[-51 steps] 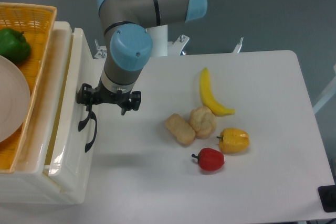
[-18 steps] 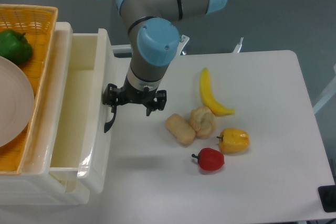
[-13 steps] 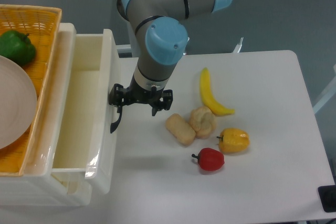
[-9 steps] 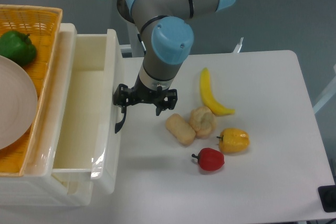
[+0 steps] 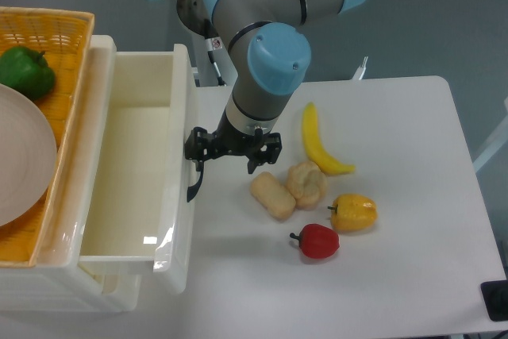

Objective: Slide the top white drawer open

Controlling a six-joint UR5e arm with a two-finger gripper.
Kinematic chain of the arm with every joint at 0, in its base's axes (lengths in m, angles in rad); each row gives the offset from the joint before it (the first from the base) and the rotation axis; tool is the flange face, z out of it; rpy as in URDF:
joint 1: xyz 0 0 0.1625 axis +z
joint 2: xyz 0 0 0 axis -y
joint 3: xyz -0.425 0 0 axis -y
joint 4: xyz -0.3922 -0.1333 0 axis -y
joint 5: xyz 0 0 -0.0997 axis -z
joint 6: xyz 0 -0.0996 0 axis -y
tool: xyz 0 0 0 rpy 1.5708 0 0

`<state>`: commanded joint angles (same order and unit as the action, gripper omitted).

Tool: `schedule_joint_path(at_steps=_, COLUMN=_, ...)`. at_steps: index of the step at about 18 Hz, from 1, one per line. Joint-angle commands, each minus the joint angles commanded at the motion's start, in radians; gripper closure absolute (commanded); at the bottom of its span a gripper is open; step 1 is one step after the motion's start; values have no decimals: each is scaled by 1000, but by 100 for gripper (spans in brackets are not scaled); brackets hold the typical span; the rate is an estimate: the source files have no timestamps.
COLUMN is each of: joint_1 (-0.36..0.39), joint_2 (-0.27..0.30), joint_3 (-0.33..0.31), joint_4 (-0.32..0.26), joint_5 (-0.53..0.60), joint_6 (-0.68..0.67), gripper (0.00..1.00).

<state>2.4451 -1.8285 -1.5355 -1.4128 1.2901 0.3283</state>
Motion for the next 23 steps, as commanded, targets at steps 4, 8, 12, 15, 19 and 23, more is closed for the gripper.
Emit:
schedule_joint_path(at_steps=4, joint_1=8, joint_2=-2, joint_3=6, joint_4=0, joint_5=-3, joint_6=0, gripper=0)
schedule_joint_path(at_steps=8, joint_1=14, joint_2=-2, joint_3=6, joint_4=0, joint_5=-5, joint_6=0, gripper=0)
schedule_joint_path(at_steps=12, joint_1=22, joint_2=-2, joint_3=6, joint_4=-2, joint_5=-6, joint_6=0, gripper=0)
schedule_joint_path(at_steps=15, joint_1=20, joint_2=-2, joint_3=5, joint_4=-3, joint_5=-6, joint_6=0, gripper=0)
schedule_joint_path(at_steps=19, joint_1=18, joint_2=-2, joint_3=2, joint_4=-6, joint_5=-35, joint_6=-2, gripper=0)
schedule_joint_path(at_steps=23, joint_1=22, joint_2=-2, joint_3=-2, joint_4=-9, joint_5=-80, joint_6=-3, gripper=0)
